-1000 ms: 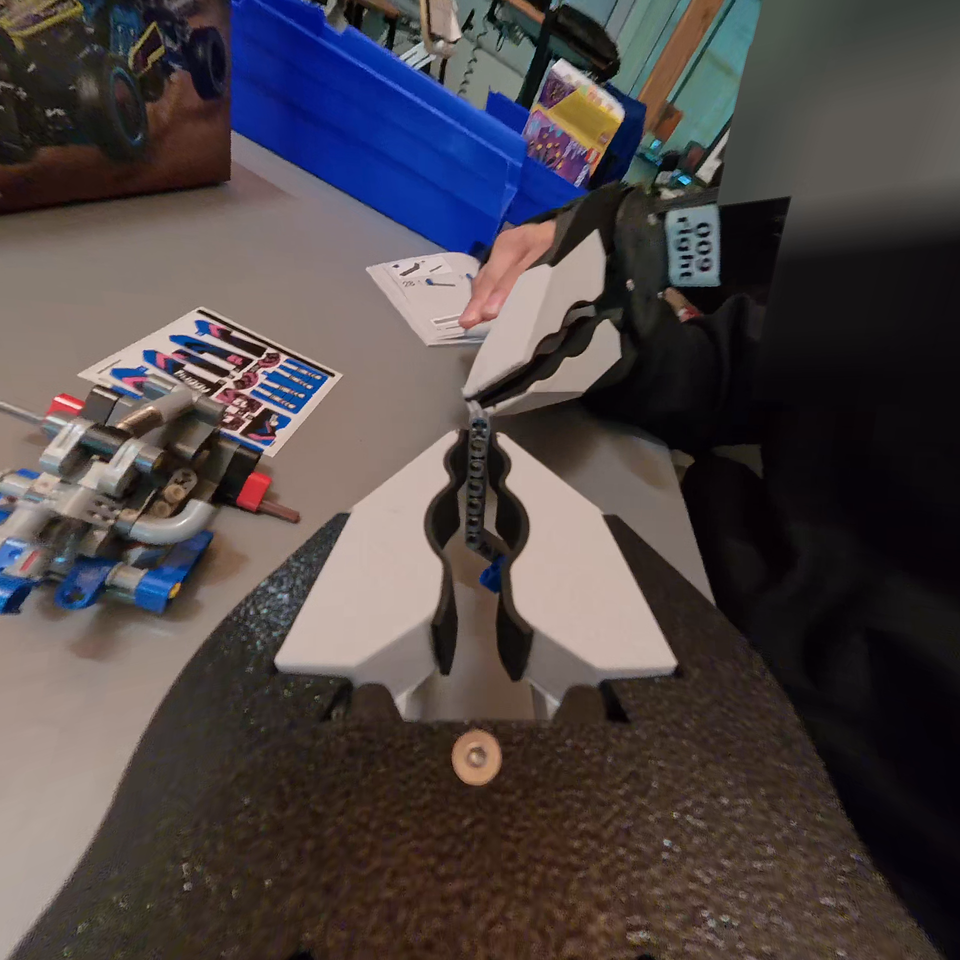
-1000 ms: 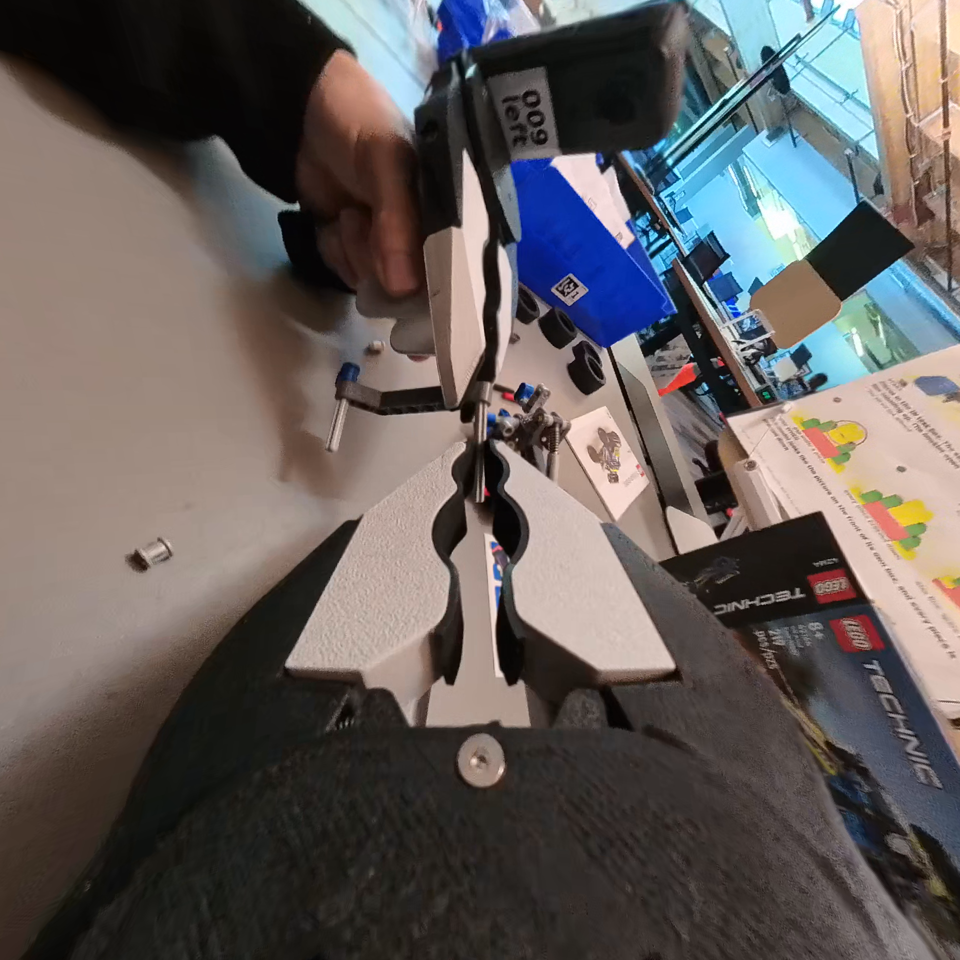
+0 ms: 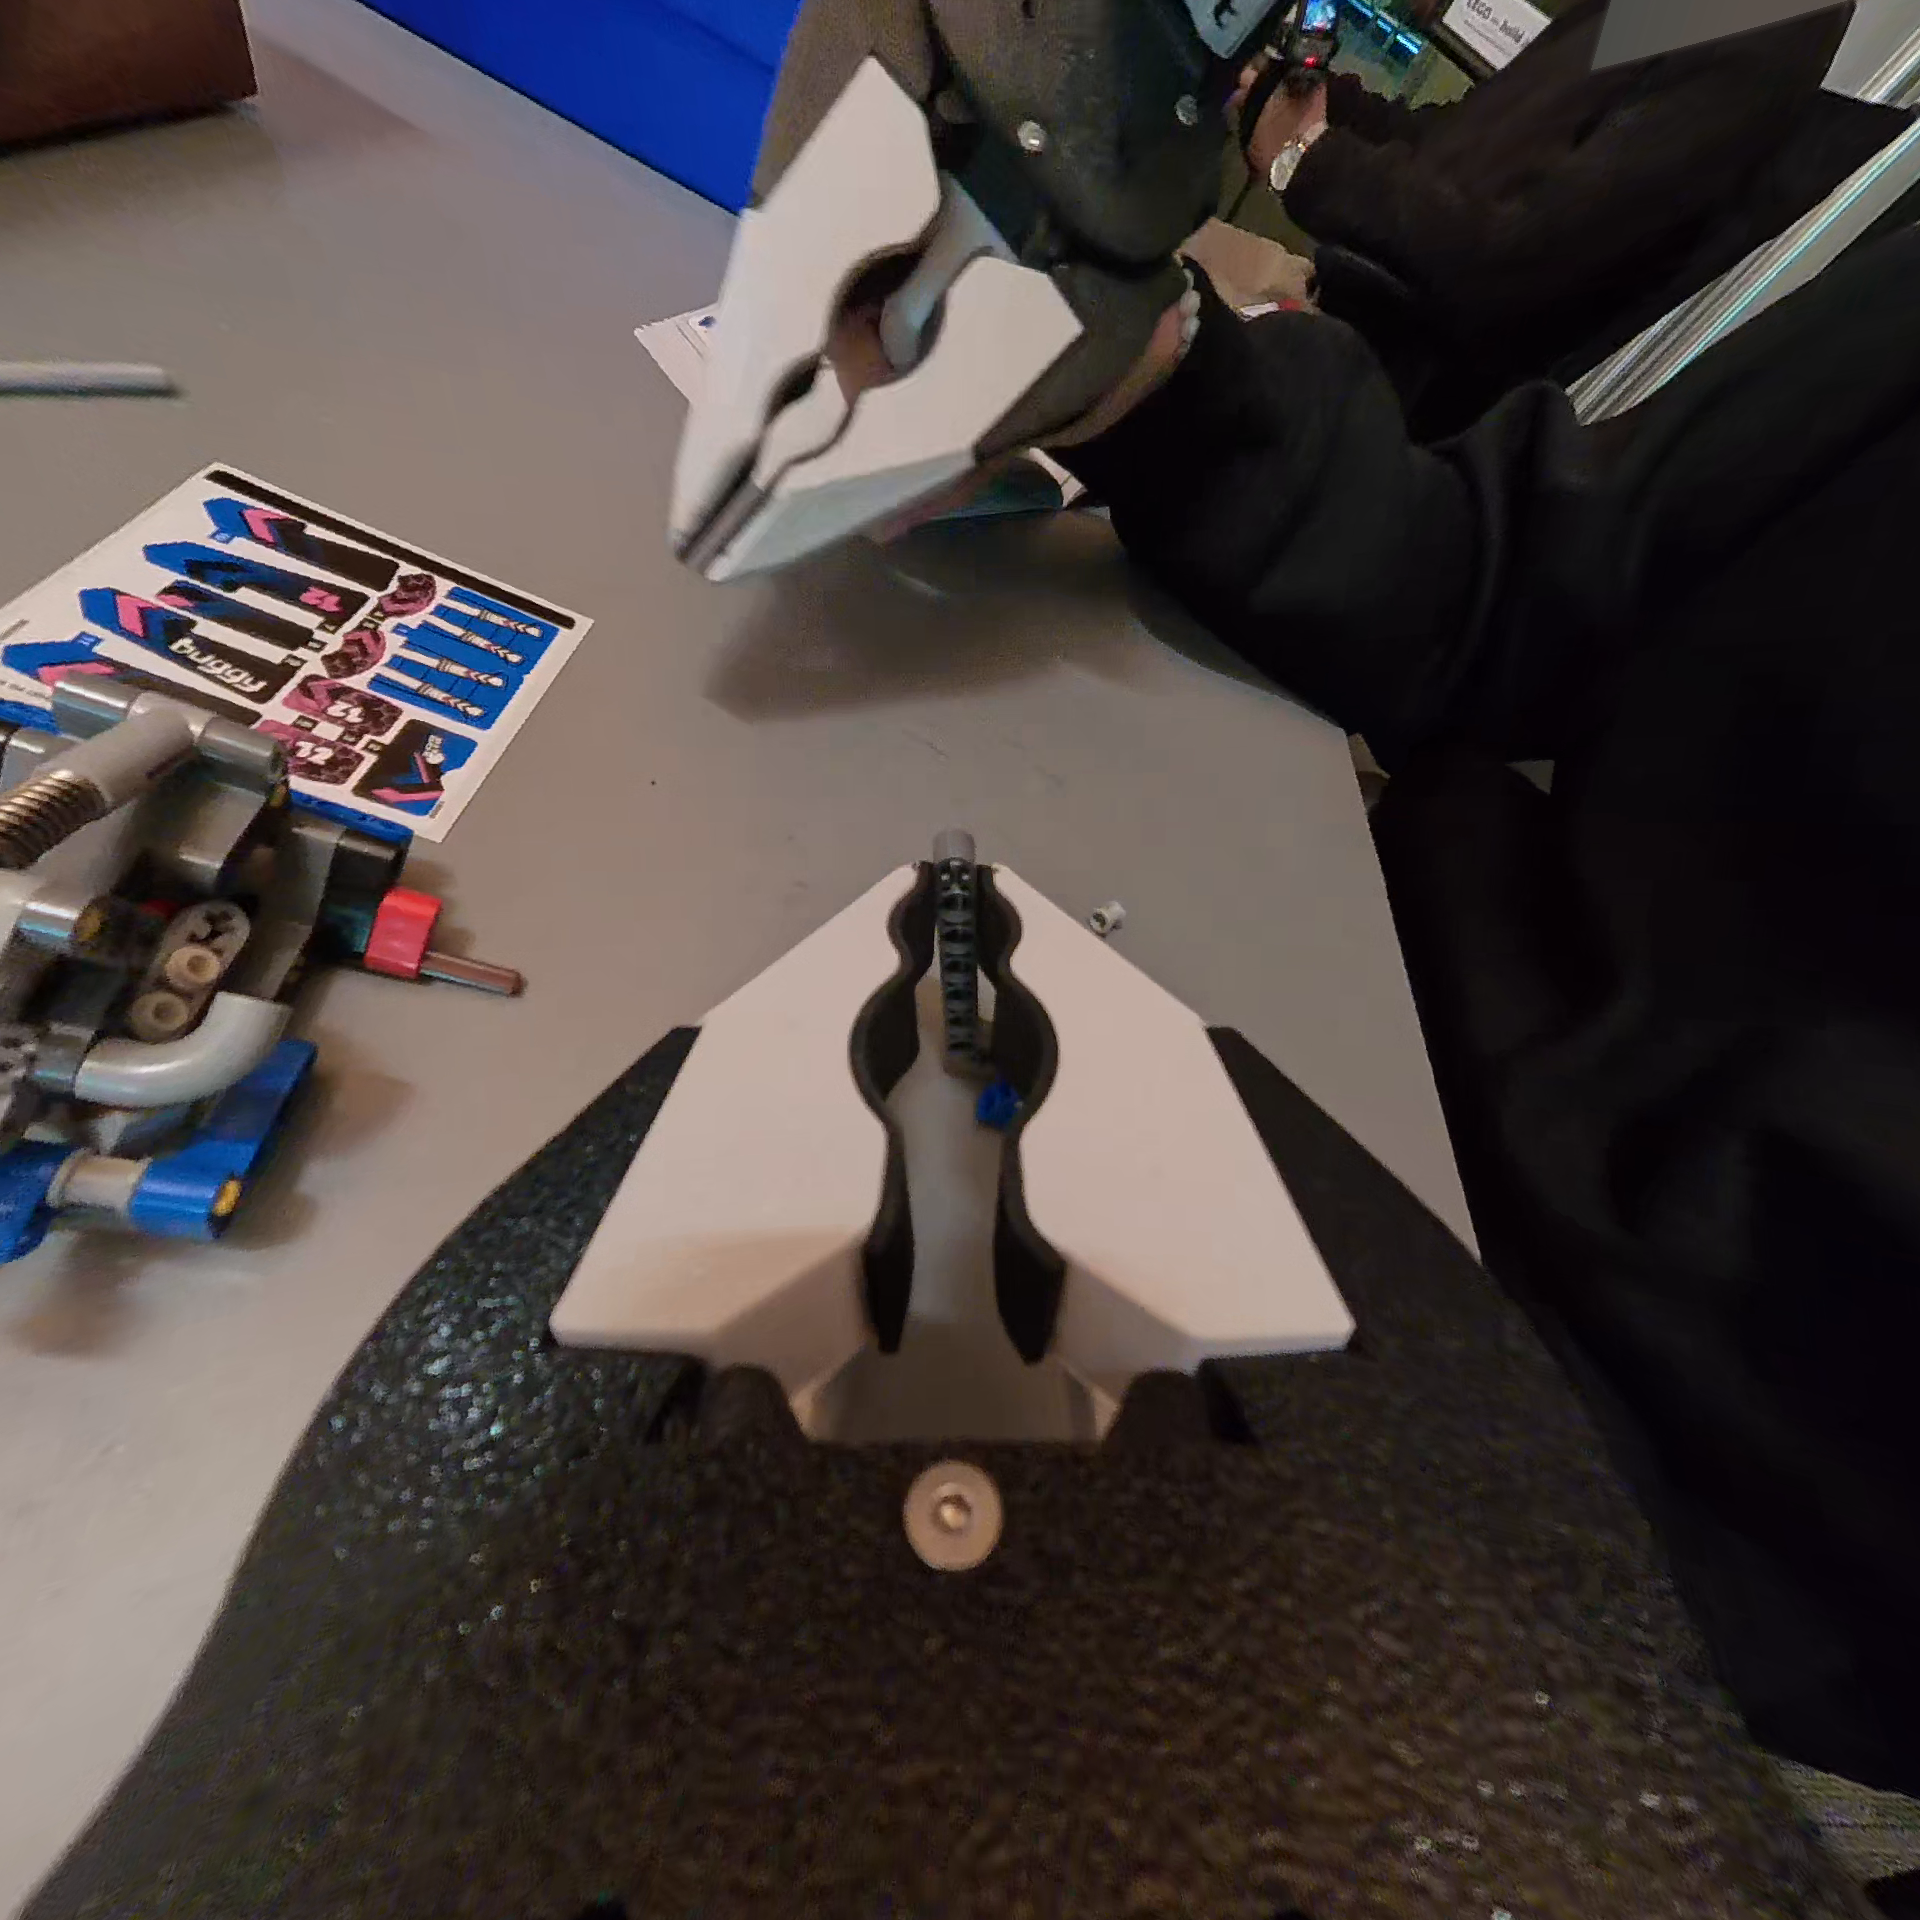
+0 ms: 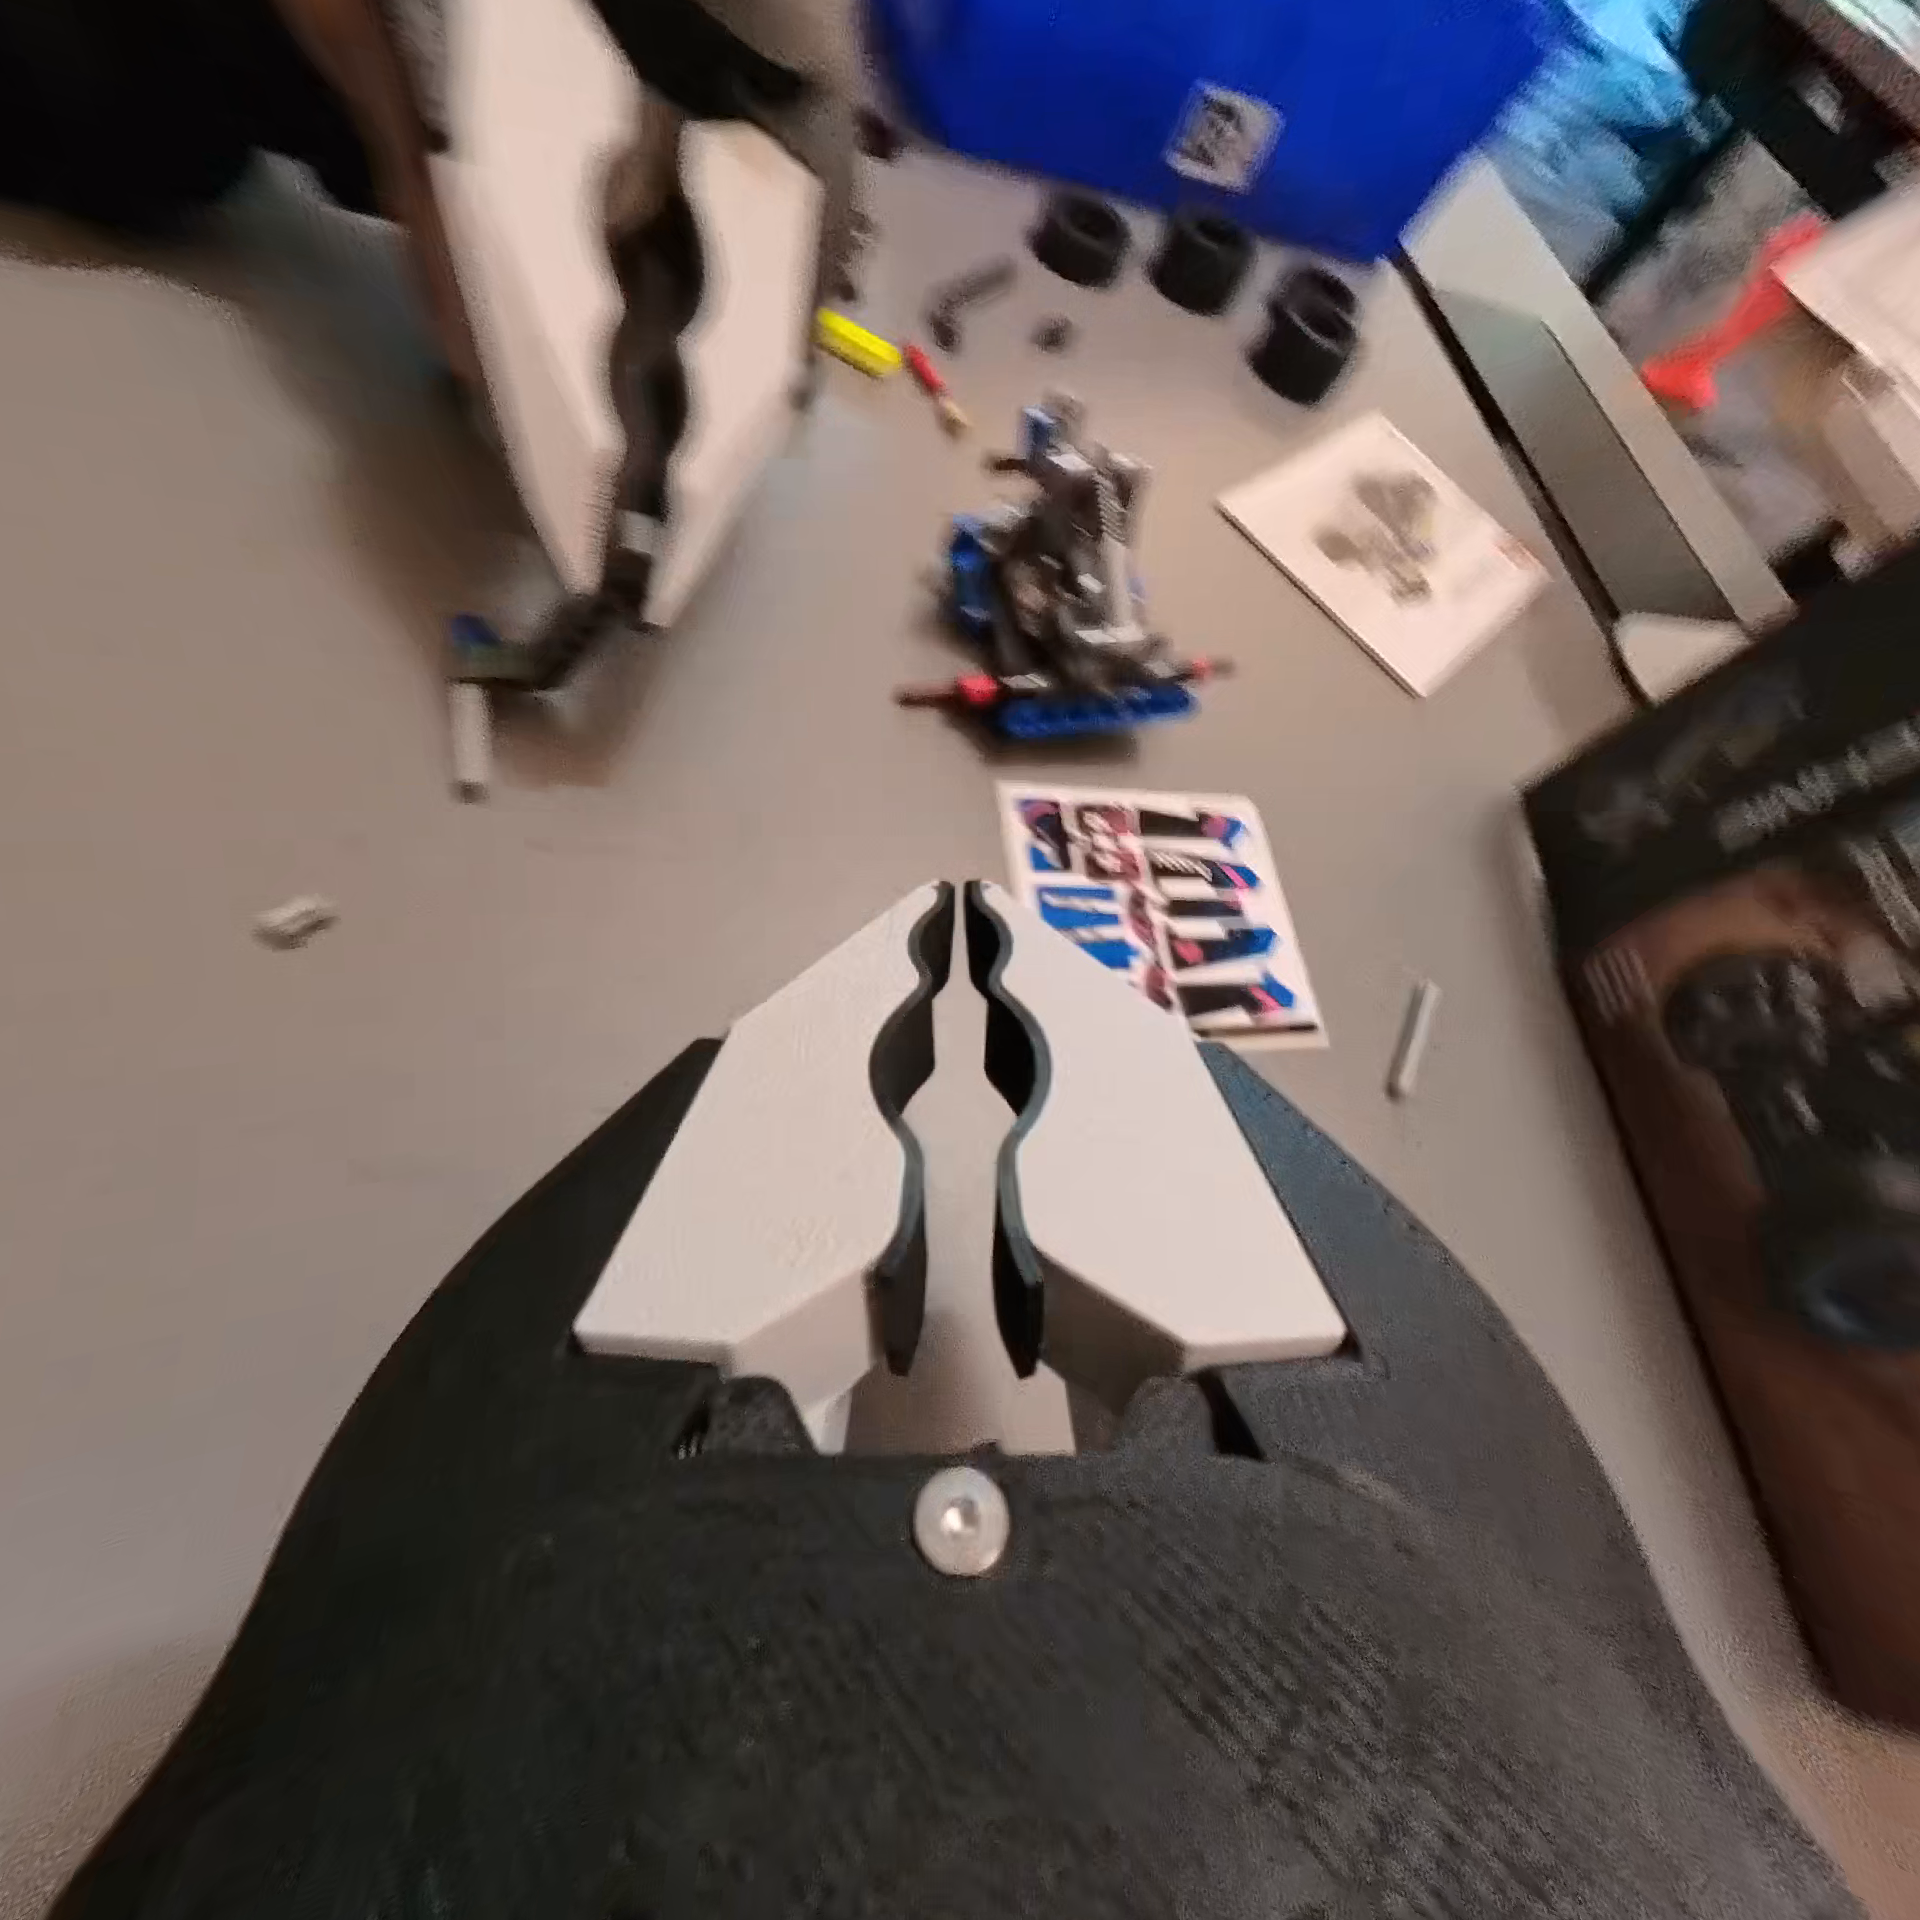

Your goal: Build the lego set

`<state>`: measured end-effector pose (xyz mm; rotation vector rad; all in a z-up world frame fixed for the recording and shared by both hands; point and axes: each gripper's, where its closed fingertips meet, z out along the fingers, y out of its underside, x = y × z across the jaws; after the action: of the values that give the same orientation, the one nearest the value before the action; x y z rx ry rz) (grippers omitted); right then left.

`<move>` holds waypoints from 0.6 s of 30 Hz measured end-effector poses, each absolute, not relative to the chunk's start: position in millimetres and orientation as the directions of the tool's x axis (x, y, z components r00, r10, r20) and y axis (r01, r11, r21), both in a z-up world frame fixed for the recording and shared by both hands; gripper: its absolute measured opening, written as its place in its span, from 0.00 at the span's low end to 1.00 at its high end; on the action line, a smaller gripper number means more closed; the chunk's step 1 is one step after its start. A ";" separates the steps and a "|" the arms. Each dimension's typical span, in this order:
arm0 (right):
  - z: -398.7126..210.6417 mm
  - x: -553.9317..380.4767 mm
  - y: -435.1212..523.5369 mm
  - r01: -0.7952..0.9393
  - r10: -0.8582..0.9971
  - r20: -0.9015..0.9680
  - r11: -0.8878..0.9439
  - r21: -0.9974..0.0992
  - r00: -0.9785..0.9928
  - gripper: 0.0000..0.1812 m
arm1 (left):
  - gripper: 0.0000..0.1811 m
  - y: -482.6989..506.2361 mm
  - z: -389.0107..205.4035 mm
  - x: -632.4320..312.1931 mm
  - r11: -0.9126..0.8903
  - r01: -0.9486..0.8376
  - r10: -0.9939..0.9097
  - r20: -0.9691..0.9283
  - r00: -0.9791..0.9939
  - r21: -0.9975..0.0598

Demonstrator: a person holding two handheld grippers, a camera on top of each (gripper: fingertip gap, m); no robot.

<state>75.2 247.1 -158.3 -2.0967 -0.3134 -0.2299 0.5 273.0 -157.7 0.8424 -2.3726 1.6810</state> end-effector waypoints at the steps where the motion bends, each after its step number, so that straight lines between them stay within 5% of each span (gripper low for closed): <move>1: -160.9 87.4 245.5 0.274 0.069 0.282 -0.533 -0.801 0.957 0.01 | 0.02 273.2 -158.1 1.1 0.230 -0.502 -0.375 0.400 -0.836 -0.834; 4: -153.1 155.4 228.9 0.135 -0.272 0.363 -0.605 -0.785 0.891 0.04 | 0.02 273.7 -158.7 2.6 0.227 -0.507 -0.384 0.402 -0.831 -0.832; 8: -161.0 234.1 214.8 -0.105 -0.443 0.263 -0.651 -0.752 0.857 0.12 | 0.02 274.4 -157.6 2.9 0.214 -0.518 -0.376 0.419 -0.826 -0.828; 12: -180.5 231.0 242.9 -0.284 -0.317 -0.103 -0.600 -0.748 0.943 0.08 | 0.02 274.1 -156.9 2.2 0.215 -0.513 -0.373 0.415 -0.830 -0.831; 15: -192.9 252.0 238.7 -0.297 -0.422 -0.008 -0.624 -0.723 0.907 0.15 | 0.02 274.0 -156.5 1.7 0.215 -0.511 -0.370 0.415 -0.831 -0.832; 18: -200.3 241.7 243.2 -0.284 -0.370 -0.031 -0.655 -0.701 0.928 0.10 | 0.02 273.7 -156.3 1.2 0.216 -0.509 -0.367 0.413 -0.833 -0.833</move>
<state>241.7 243.2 -200.3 -2.3240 0.4613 -0.1470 1.2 273.7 -156.3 0.8514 -2.3481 1.6889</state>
